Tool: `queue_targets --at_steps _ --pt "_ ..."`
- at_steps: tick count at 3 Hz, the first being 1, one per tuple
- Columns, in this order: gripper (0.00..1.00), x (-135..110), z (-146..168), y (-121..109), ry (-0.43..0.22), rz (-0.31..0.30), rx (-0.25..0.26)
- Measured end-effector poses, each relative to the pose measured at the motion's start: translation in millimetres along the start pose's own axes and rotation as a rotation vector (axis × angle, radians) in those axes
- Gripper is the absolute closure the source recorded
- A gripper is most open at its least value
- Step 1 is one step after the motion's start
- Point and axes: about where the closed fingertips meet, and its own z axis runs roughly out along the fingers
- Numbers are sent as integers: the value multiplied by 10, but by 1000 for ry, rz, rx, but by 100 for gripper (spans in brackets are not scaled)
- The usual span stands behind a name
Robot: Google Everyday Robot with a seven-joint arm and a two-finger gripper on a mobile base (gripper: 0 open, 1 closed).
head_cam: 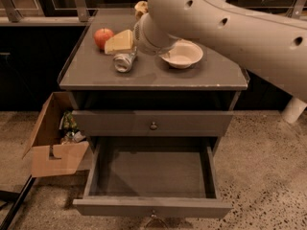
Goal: Place 7up can into middle drawer
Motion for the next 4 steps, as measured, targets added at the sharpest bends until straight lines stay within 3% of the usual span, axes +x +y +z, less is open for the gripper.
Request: queue_targets --at_steps 1,2,4 --pt "0 -47 108 -83 9 91 -46" --pt "0 -308 458 -102 91 155 -186" --pt "0 -320 451 -100 72 172 -173"
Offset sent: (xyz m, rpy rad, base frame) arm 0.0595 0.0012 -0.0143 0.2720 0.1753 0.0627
